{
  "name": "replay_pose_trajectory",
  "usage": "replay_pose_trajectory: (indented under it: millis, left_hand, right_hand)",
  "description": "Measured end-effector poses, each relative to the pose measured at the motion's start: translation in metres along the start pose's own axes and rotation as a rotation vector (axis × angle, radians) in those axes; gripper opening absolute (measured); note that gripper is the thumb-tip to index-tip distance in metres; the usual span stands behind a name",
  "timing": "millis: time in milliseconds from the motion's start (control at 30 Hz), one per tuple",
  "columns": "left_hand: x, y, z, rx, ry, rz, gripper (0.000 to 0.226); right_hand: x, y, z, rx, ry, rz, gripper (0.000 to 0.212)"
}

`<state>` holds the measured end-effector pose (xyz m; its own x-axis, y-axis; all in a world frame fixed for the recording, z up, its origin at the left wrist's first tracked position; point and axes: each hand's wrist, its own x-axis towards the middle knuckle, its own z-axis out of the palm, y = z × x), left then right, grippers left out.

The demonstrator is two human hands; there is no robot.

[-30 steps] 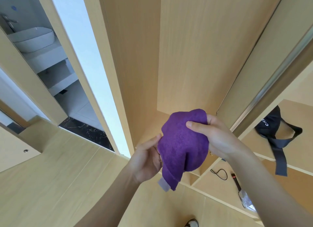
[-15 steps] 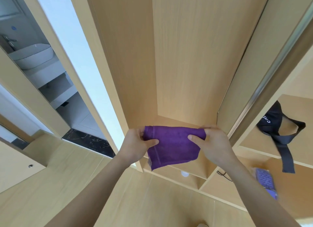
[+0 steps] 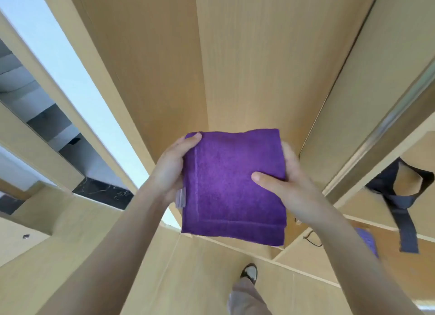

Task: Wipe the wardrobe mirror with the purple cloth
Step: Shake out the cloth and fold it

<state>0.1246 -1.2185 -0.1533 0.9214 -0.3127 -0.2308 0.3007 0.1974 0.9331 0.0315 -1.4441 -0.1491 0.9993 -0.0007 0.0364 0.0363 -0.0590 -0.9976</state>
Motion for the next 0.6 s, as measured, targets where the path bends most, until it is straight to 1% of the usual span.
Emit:
replay_pose_trajectory:
  millis: [33,100,133,200,233,300,333,400,433,533,600]
  left_hand:
    - [0.012,-0.022,-0.006,-0.053,0.015,-0.110,0.044]
    - [0.033,-0.056,-0.017,-0.115,0.027,-0.286,0.042]
    - [0.040,-0.070,-0.024,-0.133,0.020,-0.351,0.038]
    - [0.058,-0.093,-0.036,-0.124,-0.047,-0.434,0.034]
    - [0.068,-0.104,-0.041,-0.108,-0.103,-0.470,0.038]
    - [0.087,-0.132,-0.049,-0.051,-0.192,-0.561,0.055]
    - [0.096,-0.149,-0.051,-0.009,-0.212,-0.613,0.064]
    - [0.109,-0.183,-0.052,0.094,-0.185,-0.721,0.079]
    - [0.115,-0.200,-0.052,0.150,-0.162,-0.763,0.082]
    - [0.134,-0.238,-0.051,0.264,-0.122,-0.855,0.078]
    - [0.148,-0.254,-0.050,0.297,-0.098,-0.910,0.081]
  right_hand:
    - [0.010,0.027,0.003,-0.035,0.035,0.065,0.060]
    - [0.031,0.075,0.004,-0.103,0.079,0.202,0.061]
    - [0.039,0.095,0.002,-0.101,0.080,0.275,0.059]
    - [0.056,0.127,-0.001,0.008,0.055,0.438,0.053]
    - [0.064,0.141,-0.004,0.079,0.038,0.505,0.053]
    - [0.078,0.167,-0.010,0.190,0.031,0.605,0.059]
    - [0.085,0.184,-0.013,0.222,0.031,0.653,0.061]
    - [0.093,0.219,-0.018,0.208,0.014,0.756,0.064]
    - [0.095,0.238,-0.020,0.179,-0.003,0.807,0.066]
    - [0.092,0.291,-0.028,0.126,-0.068,0.973,0.069]
    - [0.088,0.316,-0.031,0.074,-0.060,1.049,0.070]
